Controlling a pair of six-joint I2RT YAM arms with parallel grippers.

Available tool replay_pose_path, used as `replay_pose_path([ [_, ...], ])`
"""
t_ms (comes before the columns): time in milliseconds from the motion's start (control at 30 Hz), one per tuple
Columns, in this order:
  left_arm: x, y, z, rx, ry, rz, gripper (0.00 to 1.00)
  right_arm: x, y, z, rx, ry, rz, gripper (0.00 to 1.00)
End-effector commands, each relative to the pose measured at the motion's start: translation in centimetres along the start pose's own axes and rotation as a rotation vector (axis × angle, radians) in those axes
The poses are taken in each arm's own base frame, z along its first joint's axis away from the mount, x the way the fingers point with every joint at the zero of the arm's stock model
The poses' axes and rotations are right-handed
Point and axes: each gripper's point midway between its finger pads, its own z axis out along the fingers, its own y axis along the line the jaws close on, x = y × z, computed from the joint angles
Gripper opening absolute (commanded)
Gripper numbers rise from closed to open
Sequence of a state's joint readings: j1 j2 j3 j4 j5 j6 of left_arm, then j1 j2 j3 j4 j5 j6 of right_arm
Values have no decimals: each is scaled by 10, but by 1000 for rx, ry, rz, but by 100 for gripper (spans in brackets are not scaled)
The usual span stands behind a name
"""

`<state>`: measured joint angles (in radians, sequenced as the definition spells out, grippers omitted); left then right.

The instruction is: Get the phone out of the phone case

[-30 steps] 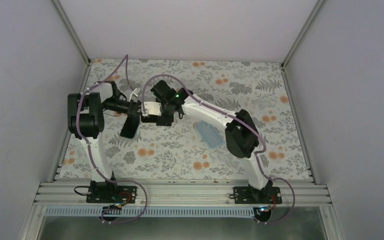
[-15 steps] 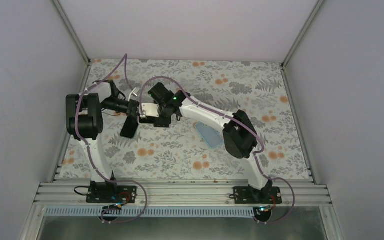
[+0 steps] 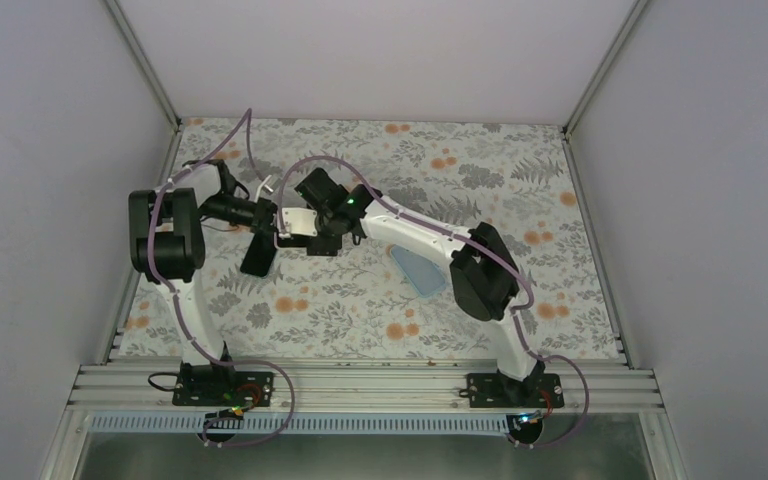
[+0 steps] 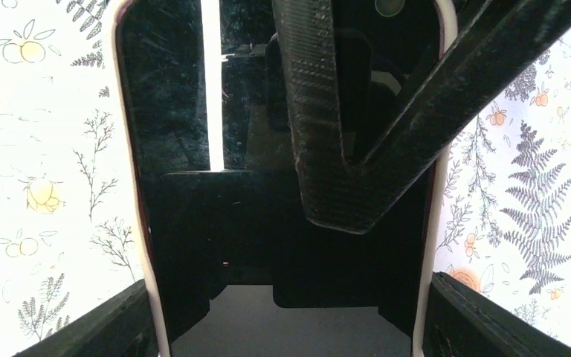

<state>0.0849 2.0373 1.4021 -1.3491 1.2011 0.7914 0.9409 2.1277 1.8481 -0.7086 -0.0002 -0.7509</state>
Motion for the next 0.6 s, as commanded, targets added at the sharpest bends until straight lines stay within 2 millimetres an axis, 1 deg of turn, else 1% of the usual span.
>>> replay_pose_path([
  [0,-6,-21,1,-7,6,151,2,-1,-23,-24,72,-38,58,86],
  [33,-7,-23,2,-9,11,165,2,3,-19,-27,54,-30,56,93],
  [67,-7,-25,2,-14,15,182,2,8,-15,-32,34,-25,54,98],
  [167,-13,-35,2,-51,43,267,2,23,-4,-56,-57,-39,59,100],
  [233,-19,-45,0,-84,56,349,2,31,-2,-82,-122,-104,92,100],
  [300,-23,-58,-4,-121,68,450,2,38,0,-112,-199,-196,127,100],
  [367,-23,-76,-4,-155,89,568,2,47,-2,-143,-246,-293,155,100],
  [400,-22,-86,-4,-165,96,626,2,54,-3,-153,-269,-333,172,100],
  [433,-20,-98,-4,-167,96,685,2,59,-4,-161,-288,-366,186,100],
  [467,-18,-111,-5,-166,90,754,2,68,-8,-166,-292,-395,211,100],
  [533,-15,-136,-7,-164,65,847,2,77,-10,-164,-290,-401,240,98],
  [567,-14,-143,-7,-165,60,871,2,80,-12,-160,-280,-387,250,98],
])
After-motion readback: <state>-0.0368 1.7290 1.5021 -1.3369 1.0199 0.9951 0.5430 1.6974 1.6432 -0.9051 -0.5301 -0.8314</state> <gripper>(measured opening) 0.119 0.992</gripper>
